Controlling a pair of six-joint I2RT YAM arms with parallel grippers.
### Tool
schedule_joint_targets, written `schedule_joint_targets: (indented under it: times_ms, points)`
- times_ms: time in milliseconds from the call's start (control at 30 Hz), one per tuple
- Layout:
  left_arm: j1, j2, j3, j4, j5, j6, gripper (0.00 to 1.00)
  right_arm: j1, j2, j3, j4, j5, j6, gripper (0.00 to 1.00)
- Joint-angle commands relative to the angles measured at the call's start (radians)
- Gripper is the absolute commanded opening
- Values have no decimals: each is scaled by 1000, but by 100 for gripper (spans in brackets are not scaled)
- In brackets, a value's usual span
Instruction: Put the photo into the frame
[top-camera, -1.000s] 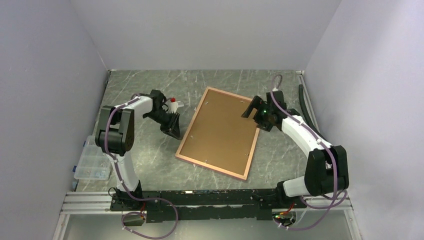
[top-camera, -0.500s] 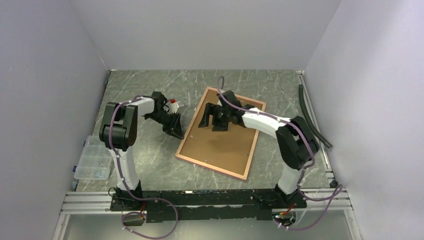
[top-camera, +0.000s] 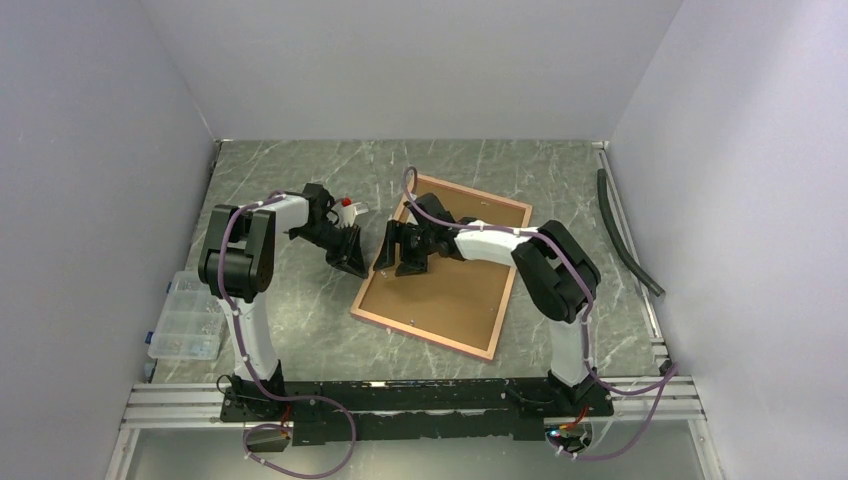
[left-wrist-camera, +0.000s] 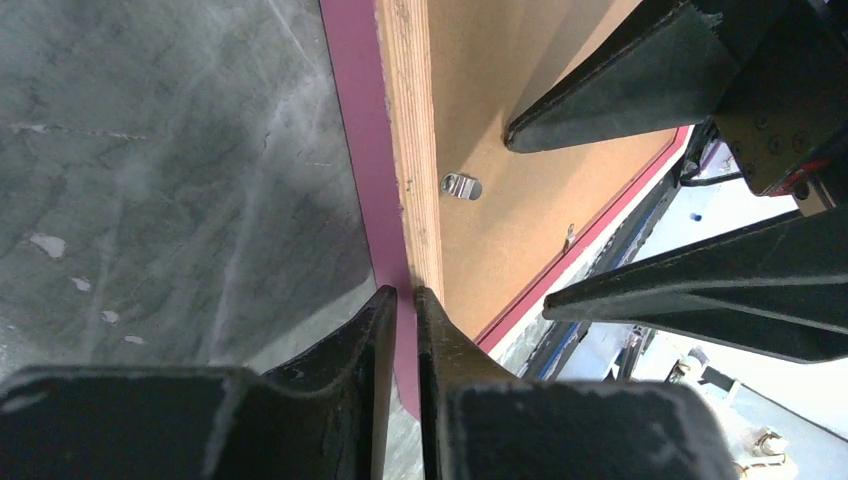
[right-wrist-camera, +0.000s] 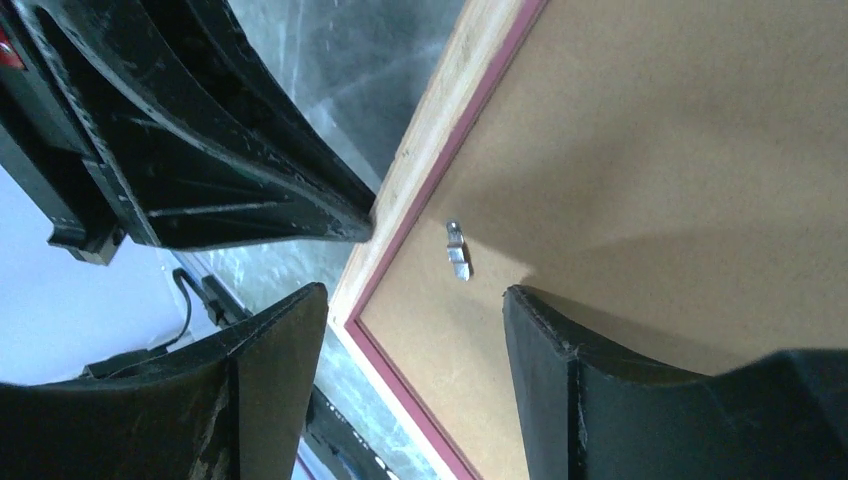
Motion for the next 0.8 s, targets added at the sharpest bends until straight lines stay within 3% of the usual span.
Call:
schedule_joint_targets:
  times_ms: [0, 767]
  points:
    - [-3, 5, -14, 25, -12, 7, 17, 8, 20, 47, 61, -16, 6, 68]
    - [-3, -3, -9, 22, -17, -6, 12, 51, 74, 27, 140, -44, 59, 63]
